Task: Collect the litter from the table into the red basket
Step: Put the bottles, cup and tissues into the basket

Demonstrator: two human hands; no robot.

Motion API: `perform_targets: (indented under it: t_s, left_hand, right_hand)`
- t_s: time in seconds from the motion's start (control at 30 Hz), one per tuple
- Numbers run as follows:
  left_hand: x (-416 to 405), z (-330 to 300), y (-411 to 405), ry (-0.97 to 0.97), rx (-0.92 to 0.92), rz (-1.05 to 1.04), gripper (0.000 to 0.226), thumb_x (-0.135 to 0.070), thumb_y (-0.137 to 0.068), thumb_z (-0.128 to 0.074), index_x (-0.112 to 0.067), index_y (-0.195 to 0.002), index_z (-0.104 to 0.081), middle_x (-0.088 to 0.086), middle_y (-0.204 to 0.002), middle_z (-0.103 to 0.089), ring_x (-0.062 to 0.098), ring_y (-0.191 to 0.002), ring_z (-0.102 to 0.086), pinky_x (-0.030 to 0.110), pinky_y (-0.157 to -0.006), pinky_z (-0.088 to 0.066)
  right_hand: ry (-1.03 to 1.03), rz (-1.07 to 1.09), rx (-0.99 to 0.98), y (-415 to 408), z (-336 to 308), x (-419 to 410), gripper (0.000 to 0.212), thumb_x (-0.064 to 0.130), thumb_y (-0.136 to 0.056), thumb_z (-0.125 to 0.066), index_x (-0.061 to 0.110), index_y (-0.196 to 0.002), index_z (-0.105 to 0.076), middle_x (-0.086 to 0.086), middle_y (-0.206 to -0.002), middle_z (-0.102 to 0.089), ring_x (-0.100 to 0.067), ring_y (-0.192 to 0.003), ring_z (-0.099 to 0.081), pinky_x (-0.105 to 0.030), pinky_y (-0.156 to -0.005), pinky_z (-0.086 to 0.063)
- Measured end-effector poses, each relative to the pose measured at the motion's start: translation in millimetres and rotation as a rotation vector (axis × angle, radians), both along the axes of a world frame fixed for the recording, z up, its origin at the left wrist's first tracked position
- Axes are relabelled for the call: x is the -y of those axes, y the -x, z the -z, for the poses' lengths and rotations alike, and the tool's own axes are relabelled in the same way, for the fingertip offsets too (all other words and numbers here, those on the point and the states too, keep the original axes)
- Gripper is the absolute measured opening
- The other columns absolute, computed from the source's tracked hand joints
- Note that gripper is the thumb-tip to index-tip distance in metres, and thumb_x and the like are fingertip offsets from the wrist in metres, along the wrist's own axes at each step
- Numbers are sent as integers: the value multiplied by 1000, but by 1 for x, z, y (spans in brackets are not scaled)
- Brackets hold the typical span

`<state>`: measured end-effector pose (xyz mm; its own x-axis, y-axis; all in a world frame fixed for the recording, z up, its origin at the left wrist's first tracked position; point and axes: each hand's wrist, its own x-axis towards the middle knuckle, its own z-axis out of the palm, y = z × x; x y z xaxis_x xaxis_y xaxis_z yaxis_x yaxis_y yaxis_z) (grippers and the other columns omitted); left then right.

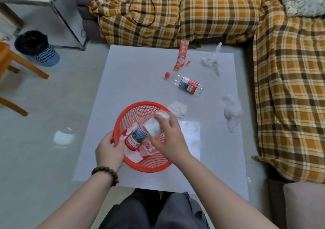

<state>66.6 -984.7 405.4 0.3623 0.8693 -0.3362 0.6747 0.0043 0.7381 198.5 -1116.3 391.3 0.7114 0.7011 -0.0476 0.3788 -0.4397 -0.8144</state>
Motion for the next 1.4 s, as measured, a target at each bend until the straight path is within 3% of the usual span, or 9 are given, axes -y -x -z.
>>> perform_targets:
  t_s: [0.17, 0.3, 0.57, 0.73, 0.87, 1.07, 1.17, 1.23, 1.4]
  left_hand:
    - [10, -9, -10, 15, 52, 15, 14, -16, -90, -64, -27, -97, -68, -13, -83, -68, 5, -76, -63, 20, -56, -45]
    - [8, -11, -13, 6, 48, -8, 13, -17, -92, -63, -27, -98, -68, -11, -84, -69, 4, -76, -63, 18, -54, -43]
    - [-12, -3, -17, 17, 4, -237, 14, -14, -86, -62, -17, -97, -70, 3, -84, -71, 26, -76, -67, 30, -60, -54]
    - [-10, 9, -15, 36, -3, -379, 12, -16, -82, -61, -24, -86, -69, 2, -79, -72, 29, -69, -71, 35, -54, -59]
    - [1, 22, -15, 50, 25, -491, 27, -17, -78, -59, -42, -77, -71, 0, -79, -73, 23, -58, -71, 36, -48, -58]
    - [10, 42, -13, 80, 50, -586, 27, -14, -83, -64, -40, -83, -72, -5, -76, -75, 22, -56, -73, 42, -51, -58]
    - [16, 46, -8, 93, 73, -622, 28, -11, -84, -64, -37, -83, -73, -7, -75, -75, 19, -57, -73, 38, -50, -57]
    - [20, 47, -7, 94, 78, -616, 29, -9, -86, -63, -36, -83, -73, -6, -76, -76, 19, -58, -73, 35, -49, -57]
    - [28, 40, -9, 55, 69, -571, 30, -11, -85, -61, -39, -85, -73, -6, -78, -76, 23, -63, -74, 45, -54, -60]
  right_hand:
    - [118, -269, 175, 13, -4, -24, 58, 31, -80, -64, 21, -135, -49, -12, -148, -34, -31, -134, -30, -44, -109, -32]
    - [180, -408, 201, 11, 0, -30, 75, 33, -80, -71, 33, -144, -33, -5, -157, -20, -30, -141, -19, -45, -115, -22]
    - [-51, -28, 88, -39, 5, -6, 75, 38, -83, -66, 38, -146, -25, -4, -155, -23, -20, -141, -22, -32, -113, -20]
    - [282, 123, -85, -111, 74, 13, 64, 34, -89, -59, 34, -145, -29, -6, -156, -16, -26, -142, -16, -39, -113, -25]
    - [506, -74, -51, -148, 134, 6, 61, 30, -89, -57, 32, -145, -31, -9, -158, -12, -30, -143, -12, -41, -114, -22]
    - [711, -401, 155, -168, 200, -21, 53, 20, -97, -40, 32, -146, -25, -3, -160, -4, -33, -145, -5, -41, -116, -14]
    - [692, -373, 137, -158, 214, -15, 40, 18, -97, -39, 22, -136, -43, -6, -155, -24, -31, -143, -15, -36, -111, -26]
    - [575, -265, 73, -152, 213, -9, 25, 15, -94, -44, 12, -114, -58, -6, -134, -47, -27, -131, -31, -32, -95, -38]
    - [268, 81, -44, -138, 158, -1, 24, 2, -90, -47, 7, -105, -65, -6, -120, -59, -24, -112, -46, -23, -80, -31]
